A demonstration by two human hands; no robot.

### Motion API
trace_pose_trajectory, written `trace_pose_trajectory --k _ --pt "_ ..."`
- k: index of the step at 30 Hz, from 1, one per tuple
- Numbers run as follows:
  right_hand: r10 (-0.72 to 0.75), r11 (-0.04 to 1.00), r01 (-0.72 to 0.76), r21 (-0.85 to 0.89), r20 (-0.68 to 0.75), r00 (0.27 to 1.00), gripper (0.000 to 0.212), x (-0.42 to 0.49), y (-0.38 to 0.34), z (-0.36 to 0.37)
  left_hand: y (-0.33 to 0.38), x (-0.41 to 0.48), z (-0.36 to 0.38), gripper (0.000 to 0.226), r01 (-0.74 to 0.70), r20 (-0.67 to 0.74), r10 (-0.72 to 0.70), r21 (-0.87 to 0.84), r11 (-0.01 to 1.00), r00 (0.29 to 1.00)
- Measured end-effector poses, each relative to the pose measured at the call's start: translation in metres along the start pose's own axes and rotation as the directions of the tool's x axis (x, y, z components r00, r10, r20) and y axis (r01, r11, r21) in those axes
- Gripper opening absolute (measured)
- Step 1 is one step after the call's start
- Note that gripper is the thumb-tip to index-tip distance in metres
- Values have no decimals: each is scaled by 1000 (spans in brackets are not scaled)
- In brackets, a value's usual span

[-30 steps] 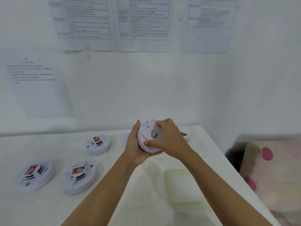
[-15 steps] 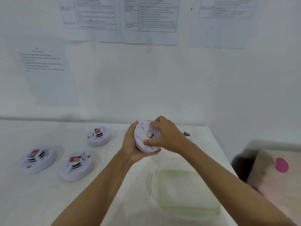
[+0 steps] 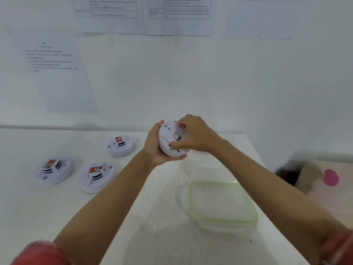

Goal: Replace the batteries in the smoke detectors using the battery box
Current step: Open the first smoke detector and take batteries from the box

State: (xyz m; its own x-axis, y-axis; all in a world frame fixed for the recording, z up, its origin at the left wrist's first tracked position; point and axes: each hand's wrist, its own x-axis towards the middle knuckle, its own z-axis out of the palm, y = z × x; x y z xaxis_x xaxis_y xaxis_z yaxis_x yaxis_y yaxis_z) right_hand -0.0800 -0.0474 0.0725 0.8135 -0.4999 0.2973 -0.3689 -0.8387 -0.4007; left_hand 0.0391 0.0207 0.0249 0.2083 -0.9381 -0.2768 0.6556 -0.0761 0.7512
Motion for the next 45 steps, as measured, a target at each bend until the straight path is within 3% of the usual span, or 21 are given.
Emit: trace_pose_trajectory --k 7,11,14,16,19,21,26,33,35,38,40,43,45 --pt "15 992 -11 129 -27 1000 49 -2 0 -6 3 -7 -13 53 99 -5 -99 36 994 995" --pt "75 943 -58 328 -40 996 34 -7 -10 -20 9 -11 -28 54 53 -64 -55 -29 998 996" --pt "-57 951 -27 307 263 963 30 -18 -25 -20 19 -14 -43 55 -15 -88 7 -88 996 996" --pt "-108 983 14 185 505 856 28 -27 -35 -3 26 -17 -53 55 -45 -74 39 -75 996 996" --pt "-68 991 124 -49 614 787 32 -38 -45 43 34 -22 -61 57 -24 -43 20 -111 993 999" --pt "-51 977 163 -137 592 804 34 -40 -45 73 37 -24 -63 58 -24 -43 20 -98 995 999" --pt "-46 971 168 -170 560 827 43 -38 -41 110 35 -25 -61 61 -3 -17 1 -111 994 1000" --pt "15 977 109 -186 560 828 55 -39 -35 96 28 -19 -55 62 20 25 -16 -139 990 1000" --pt "62 974 65 -217 530 846 50 -39 -35 73 28 -17 -53 61 5 29 -1 -139 990 1000" --pt "122 981 -52 -189 383 916 28 -35 -33 22 29 -15 -45 61 -26 69 36 -134 991 997" --pt "161 986 -151 -69 183 970 19 -31 -32 -9 28 -12 -38 62 -37 90 48 -123 992 995" --pt "218 960 -193 202 -110 970 29 -23 -36 -20 24 -8 -28 61 -43 105 57 -131 990 993" --pt "238 954 -199 223 -162 958 39 -20 -36 -7 20 -6 -19 61 -37 140 57 -142 989 989"
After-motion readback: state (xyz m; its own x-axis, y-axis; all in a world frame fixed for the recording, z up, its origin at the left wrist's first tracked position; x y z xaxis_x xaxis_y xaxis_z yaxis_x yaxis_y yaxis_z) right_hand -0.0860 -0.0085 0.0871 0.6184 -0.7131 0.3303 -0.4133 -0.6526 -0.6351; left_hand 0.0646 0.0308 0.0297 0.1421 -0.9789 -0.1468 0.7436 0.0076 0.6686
